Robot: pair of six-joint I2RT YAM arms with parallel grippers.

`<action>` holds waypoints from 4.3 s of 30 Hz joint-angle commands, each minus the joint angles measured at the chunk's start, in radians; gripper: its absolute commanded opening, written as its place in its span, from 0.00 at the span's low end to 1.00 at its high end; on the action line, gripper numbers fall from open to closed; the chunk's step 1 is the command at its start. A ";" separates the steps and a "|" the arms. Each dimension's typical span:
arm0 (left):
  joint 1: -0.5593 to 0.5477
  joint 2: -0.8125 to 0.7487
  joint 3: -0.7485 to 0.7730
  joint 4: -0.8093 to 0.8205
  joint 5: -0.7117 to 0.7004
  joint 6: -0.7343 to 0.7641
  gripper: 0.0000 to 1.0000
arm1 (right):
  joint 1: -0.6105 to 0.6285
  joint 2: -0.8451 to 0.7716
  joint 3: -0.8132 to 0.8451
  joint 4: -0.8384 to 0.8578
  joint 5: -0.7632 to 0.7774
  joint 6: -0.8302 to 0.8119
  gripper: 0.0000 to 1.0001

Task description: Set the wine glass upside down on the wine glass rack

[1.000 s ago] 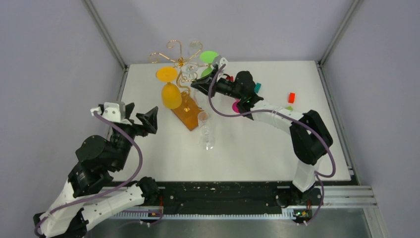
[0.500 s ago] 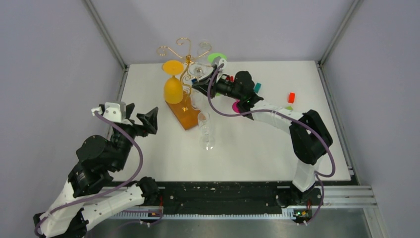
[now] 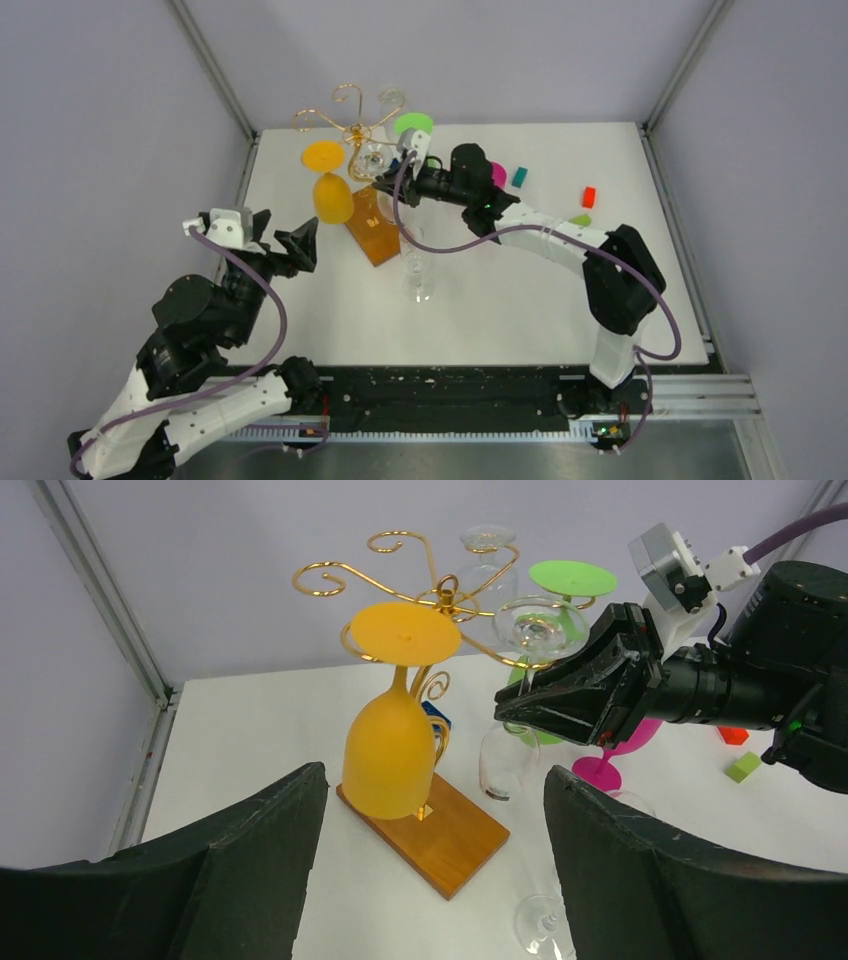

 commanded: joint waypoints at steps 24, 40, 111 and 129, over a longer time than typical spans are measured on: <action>0.003 -0.023 -0.010 0.017 -0.002 -0.002 0.84 | 0.023 -0.007 0.011 -0.008 0.015 -0.077 0.28; 0.003 -0.027 -0.003 0.008 -0.001 -0.002 0.84 | 0.024 -0.050 -0.042 0.093 -0.019 -0.029 0.50; 0.003 -0.072 0.001 -0.001 0.010 -0.087 0.85 | 0.146 -0.504 -0.282 -0.337 0.435 0.148 0.58; 0.003 -0.081 0.000 -0.010 0.001 -0.097 0.85 | 0.147 -0.456 -0.196 -0.488 0.440 0.167 0.57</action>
